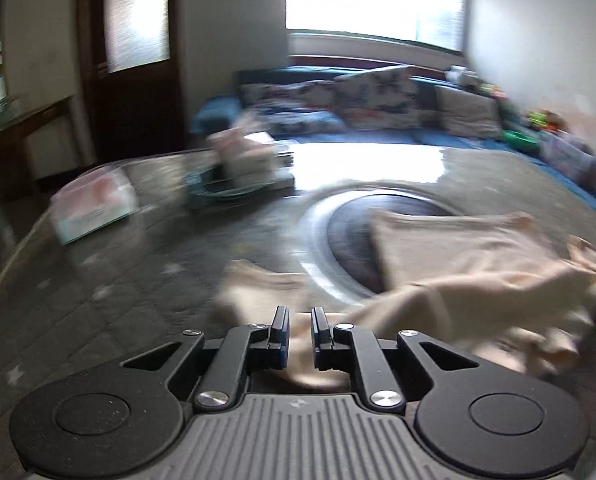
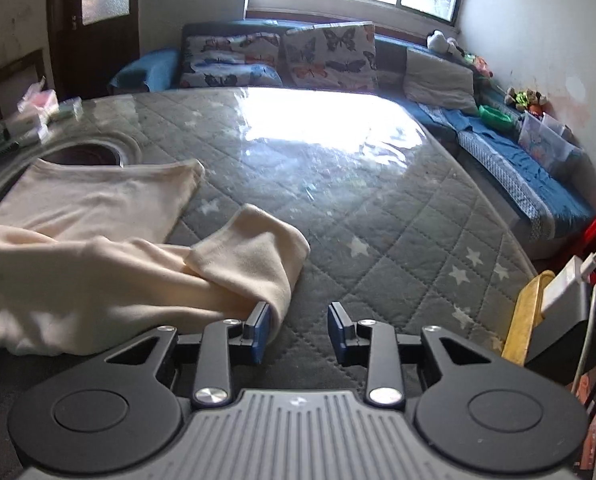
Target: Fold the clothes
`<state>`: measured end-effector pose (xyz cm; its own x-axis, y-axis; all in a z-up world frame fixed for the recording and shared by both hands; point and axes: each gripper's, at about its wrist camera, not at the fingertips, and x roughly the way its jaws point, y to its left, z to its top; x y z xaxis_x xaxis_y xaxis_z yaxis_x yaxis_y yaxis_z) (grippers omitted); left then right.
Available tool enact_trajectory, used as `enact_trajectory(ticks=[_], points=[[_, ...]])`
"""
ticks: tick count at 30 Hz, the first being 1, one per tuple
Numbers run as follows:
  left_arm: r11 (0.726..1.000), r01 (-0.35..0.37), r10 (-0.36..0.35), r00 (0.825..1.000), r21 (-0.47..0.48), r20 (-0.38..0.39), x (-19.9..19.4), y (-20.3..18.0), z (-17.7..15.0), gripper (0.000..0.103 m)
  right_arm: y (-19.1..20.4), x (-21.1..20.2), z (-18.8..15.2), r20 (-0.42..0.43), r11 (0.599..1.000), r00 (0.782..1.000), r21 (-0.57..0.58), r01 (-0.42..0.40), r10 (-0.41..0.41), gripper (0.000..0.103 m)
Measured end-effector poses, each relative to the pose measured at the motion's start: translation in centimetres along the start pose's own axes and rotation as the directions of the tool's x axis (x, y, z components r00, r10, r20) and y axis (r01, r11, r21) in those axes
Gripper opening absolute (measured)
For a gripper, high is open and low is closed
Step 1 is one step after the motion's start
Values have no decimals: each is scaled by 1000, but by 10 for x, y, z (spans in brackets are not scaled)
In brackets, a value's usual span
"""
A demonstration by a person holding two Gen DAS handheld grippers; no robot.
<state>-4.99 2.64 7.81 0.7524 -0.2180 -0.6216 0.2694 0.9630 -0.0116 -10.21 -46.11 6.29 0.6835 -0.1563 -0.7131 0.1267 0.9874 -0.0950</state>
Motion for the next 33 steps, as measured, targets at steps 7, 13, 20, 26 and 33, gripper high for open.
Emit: enact_trajectory(ticks=[7, 13, 20, 26, 33], points=[[962, 209, -203, 978, 178, -49, 6, -77, -9, 36, 28, 12, 14, 21, 994, 996, -67, -81, 82, 31], [908, 314, -298, 949, 278, -101, 20, -124, -15, 38, 48, 40, 18, -18, 989, 997, -126, -82, 81, 31], [870, 335, -308, 942, 363, -131, 34, -149, -25, 39, 37, 41, 19, 22, 992, 1000, -129, 13, -11, 3], [862, 340, -308, 940, 375, -144, 42, -151, -30, 28, 0, 32, 24, 19, 990, 992, -66, 128, -127, 4], [882, 292, -270, 956, 371, -111, 43, -148, -25, 26, -6, 10, 27, 33, 996, 998, -70, 50, -48, 14]])
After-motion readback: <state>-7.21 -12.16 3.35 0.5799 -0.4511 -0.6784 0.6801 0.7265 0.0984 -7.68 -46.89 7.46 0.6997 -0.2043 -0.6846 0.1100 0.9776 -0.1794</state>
